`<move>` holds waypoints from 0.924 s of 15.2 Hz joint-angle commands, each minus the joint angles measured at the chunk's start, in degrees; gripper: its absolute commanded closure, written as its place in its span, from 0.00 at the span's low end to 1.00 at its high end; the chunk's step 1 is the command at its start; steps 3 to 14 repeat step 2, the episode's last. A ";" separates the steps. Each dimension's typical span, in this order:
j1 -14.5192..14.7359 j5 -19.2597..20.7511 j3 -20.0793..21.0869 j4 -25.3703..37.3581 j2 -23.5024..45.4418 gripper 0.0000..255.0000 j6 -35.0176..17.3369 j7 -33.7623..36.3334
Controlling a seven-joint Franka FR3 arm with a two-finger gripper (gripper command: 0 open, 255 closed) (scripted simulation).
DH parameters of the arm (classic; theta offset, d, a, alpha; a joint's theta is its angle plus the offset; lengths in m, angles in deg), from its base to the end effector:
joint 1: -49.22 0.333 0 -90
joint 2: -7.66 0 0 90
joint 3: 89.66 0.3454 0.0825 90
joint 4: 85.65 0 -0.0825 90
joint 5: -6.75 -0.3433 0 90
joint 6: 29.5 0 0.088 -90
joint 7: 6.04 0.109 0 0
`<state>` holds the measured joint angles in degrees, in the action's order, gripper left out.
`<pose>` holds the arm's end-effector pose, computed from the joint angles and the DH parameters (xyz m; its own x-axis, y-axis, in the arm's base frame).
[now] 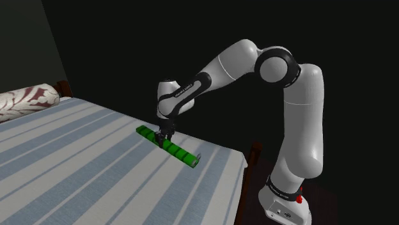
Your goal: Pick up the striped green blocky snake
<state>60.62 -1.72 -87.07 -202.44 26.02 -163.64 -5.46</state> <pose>0.5566 0.1398 0.3394 0.9913 0.1290 -0.0253 0.1252 -0.9851 -0.1177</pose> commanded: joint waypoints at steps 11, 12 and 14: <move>-0.03 0.05 -0.03 0.13 -0.63 1.00 0.75 0.06; -0.03 0.05 -0.03 0.13 -0.63 1.00 0.75 0.06; -0.03 0.05 -0.03 0.13 -0.63 1.00 0.75 0.06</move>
